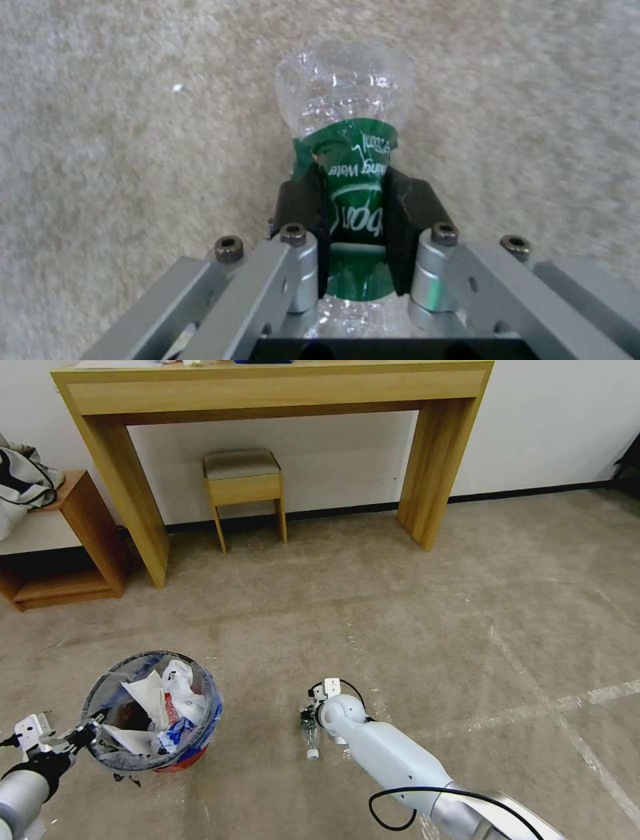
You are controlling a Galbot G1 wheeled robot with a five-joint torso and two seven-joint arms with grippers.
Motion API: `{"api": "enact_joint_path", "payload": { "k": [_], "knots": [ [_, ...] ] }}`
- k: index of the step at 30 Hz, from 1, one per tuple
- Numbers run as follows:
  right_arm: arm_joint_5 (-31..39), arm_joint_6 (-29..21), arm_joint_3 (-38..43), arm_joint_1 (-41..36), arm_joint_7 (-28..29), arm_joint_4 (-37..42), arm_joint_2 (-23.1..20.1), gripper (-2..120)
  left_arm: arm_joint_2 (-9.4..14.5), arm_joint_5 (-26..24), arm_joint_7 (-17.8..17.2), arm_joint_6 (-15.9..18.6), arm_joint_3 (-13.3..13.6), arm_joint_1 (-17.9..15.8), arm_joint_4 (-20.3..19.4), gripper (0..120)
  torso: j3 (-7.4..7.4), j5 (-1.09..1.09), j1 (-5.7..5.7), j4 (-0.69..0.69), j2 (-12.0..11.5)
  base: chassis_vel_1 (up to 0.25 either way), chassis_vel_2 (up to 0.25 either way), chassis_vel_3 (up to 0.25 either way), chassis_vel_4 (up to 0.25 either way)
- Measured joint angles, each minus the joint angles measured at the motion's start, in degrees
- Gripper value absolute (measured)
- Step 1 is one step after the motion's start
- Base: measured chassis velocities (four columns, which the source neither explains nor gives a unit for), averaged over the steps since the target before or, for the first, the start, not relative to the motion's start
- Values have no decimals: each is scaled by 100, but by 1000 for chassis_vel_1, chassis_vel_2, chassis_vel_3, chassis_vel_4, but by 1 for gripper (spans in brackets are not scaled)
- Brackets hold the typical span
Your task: Pick up the trash bin and place the garbage on the floor into it.
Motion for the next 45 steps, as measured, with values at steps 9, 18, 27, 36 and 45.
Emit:
{"api": "enact_joint_path", "payload": {
  "k": [9, 18, 27, 36, 45],
  "knots": [
    [107, 73, 277, 19, 127, 1184, -414, 13, 25, -9, -5, 16, 33, -52, 30, 1, 0, 1, 0, 0, -1, 0, 0, 0, 0],
    [440, 483, 609, 364, -84, 2768, -916, 13, 36, -107, -84, 75, 129, -134, 7, 1, -1, 2, 0, 0, -1, 0, 0, 0, 0],
    [629, 1655, 190, 719, -1133, 4275, -1320, 13, 57, -115, -99, 97, 185, -157, -59, 1, -2, 1, 0, 0, 0, 0, 0, 0, 0],
    [102, 3513, -659, 1506, -2676, 4201, -1248, 13, 75, -236, -170, 101, 263, -139, -170, 1, -2, 1, 0, 1, 0, 0, 0, 0, 0],
    [-303, 4287, -1395, 2291, -3155, 3876, -798, 11, 95, -299, -216, 101, 315, -124, -243, 1, -2, 0, 0, 1, 0, 0, 0, 0, 0]
  ]
}}
